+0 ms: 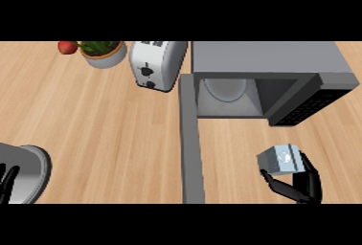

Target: Pick up the milk, place it into the microwave and close the microwave

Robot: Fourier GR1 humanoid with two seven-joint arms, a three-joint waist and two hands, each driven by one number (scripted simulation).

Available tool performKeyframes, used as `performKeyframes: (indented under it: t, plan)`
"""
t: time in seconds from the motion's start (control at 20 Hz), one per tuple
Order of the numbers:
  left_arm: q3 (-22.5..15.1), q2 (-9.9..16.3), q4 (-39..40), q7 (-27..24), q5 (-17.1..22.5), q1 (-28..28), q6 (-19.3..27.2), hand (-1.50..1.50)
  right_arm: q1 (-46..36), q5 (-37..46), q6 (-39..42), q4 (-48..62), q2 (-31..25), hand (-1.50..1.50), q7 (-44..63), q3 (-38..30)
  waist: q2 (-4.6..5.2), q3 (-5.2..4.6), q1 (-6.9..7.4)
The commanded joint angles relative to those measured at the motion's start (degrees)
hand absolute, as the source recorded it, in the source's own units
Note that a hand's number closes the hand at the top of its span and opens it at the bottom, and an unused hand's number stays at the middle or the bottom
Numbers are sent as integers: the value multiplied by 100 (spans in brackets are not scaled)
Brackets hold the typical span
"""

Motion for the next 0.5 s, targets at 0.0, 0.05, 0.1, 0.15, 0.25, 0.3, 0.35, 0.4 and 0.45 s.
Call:
performKeyframes:
  t: [0.0,0.05,0.1,0.15,0.25,0.3,0.35,0.4,0.45]
  plan:
    - [-58,-22,-295,357,-24,-112,114,-150,64,-179,114,-333,125,150,-72,18,-4,-2,-17]
    - [99,-22,-89,4,169,132,-129,-150,413,-347,439,-664,3,150,79,-6,-11,-5,-21]
    - [-57,-23,107,-382,-31,327,-93,-150,316,-346,637,-501,27,150,225,81,-10,-5,-4]
    - [42,-23,-430,227,274,315,-43,-150,-1,-363,656,-167,-105,150,177,-12,-3,-1,11]
    - [437,174,-114,-40,466,343,-357,-150,-61,-304,709,-227,33,150,152,137,-5,-3,19]
    - [281,81,145,-211,194,66,-290,-150,-375,-395,703,-344,-31,150,451,104,-3,-4,8]
    - [205,-4,151,-259,78,134,-302,-150,-754,-294,881,583,-155,150,-77,-4,13,4,56]
    - [-91,-21,-496,558,42,-114,170,-150,-884,-301,583,-73,85,150,515,181,8,3,13]
    - [364,220,232,267,254,-479,18,-150,-1175,-356,746,205,-127,150,527,70,17,1,19]
